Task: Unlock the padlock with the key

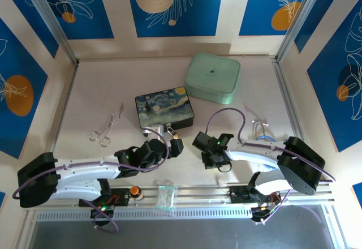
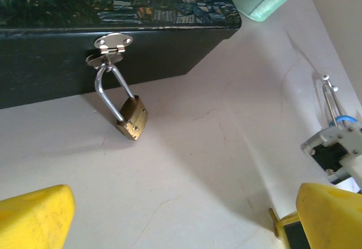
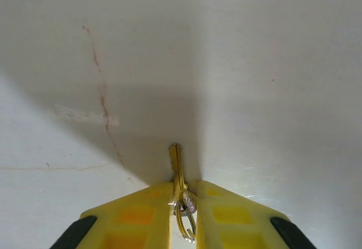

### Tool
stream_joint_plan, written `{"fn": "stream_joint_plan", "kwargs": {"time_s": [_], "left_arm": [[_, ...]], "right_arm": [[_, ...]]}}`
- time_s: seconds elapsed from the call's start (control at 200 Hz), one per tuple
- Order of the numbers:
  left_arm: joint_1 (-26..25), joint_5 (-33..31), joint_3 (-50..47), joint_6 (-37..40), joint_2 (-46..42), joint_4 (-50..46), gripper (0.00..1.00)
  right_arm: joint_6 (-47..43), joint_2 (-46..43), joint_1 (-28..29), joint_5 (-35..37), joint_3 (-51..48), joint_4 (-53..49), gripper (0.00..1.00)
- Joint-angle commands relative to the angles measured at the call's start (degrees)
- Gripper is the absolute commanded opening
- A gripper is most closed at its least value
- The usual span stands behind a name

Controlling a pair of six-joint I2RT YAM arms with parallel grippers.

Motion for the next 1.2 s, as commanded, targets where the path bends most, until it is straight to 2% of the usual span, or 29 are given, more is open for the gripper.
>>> {"fn": "stream_joint_plan", "kwargs": {"time_s": [0.0,0.17,0.31,0.55,0.765,0.86,0.976,1.116,1.196], "left_arm": [[-0.5,-1.5,-0.9,-1.1,-0.1,1.5,1.00],[-0.5,-0.5,-0.1,-0.2,0.7,1.6,0.99],[-0.5,0.7,0.3,-1.1,2.1,3.9,0.99],[-0.5,5.2,0.8,-6.6,4.9,10.6,0.81],[-0.6,6.9,1.3,-10.4,8.6,13.1,0.76],[-0.9,6.7,-0.6,-12.9,10.1,18.4,0.67],[-2.6,4.0,-4.6,-19.8,12.5,29.6,0.65],[-5.7,-2.1,-8.9,-30.6,15.5,44.8,0.74],[-6.5,-3.3,-9.7,-37.3,17.2,48.9,0.80]], "right_arm": [[2.5,1.7,1.2,-6.6,-4.4,6.9,0.08],[0.5,-1.7,-0.4,-6.8,-4.5,6.3,0.02],[-3.5,-4.9,-2.0,-7.8,-4.2,6.3,0.02],[-11.9,-10.6,-2.1,-10.2,-2.5,7.5,0.01],[-14.2,-12.1,-4.4,-11.6,-2.1,6.6,0.01],[-13.3,-12.7,-4.5,-12.8,-2.3,7.5,0.01],[-9.0,-15.2,-6.1,-16.7,-1.4,9.9,0.01],[-5.5,-18.0,-6.1,-18.2,0.3,15.0,0.01],[-4.6,-18.4,-6.0,-17.7,1.5,17.5,0.01]]}}
